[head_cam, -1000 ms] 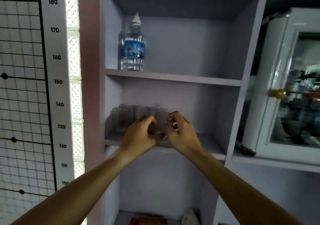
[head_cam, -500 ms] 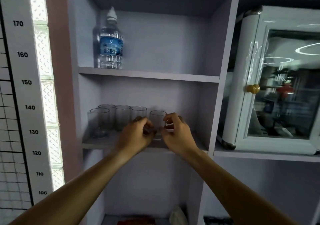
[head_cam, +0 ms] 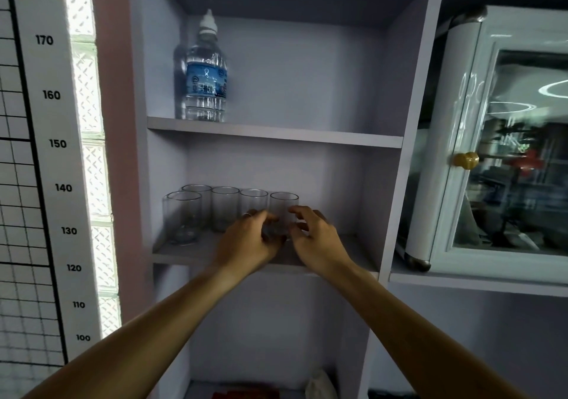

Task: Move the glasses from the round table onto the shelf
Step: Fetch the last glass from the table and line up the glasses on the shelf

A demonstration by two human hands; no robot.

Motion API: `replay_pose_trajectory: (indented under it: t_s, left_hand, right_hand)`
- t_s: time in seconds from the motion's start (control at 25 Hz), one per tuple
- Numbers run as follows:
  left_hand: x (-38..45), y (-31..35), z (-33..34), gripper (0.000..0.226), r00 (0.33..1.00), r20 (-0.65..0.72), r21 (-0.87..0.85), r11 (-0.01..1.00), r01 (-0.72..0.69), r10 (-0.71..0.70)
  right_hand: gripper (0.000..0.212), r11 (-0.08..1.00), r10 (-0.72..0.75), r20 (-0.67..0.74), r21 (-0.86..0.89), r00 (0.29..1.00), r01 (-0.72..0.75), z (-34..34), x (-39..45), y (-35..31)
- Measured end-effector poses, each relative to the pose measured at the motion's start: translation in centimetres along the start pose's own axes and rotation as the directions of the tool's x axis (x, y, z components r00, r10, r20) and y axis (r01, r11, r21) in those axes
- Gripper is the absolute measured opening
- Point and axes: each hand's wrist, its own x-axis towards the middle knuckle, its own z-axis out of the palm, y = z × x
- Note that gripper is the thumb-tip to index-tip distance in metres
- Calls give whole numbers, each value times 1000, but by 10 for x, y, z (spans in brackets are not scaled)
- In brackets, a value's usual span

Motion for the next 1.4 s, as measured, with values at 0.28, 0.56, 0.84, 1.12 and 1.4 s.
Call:
replay_pose_trajectory:
  t_s: [0.28,0.56,0.84,1.12,1.4]
  left_hand:
    - [0,1,-3,41,1000,26,13,1000,6,-6]
    - [-10,-8,-23,40,999,29,-49,999,-16,17]
    - [-34,-49,-75,32,998,-59,4,999,36,-35]
    - [-49,-79,-116,28,989,-131,101,992,81,-67]
    - [-52,-76,-117,29,991,-126,77,996,50,-41]
  right_hand:
    - [38,1000,6,26,2,1000,-6,3,3,0]
    - [36,999,26,-30,-18,999,-26,4,1,-10]
    - [30,969,-245,49,-5,968,245,53,4,-55]
    - [38,968,-247,185,82,951,235,103,25,-95]
    - [11,980,-197,189,57,962,189,106,29,-103]
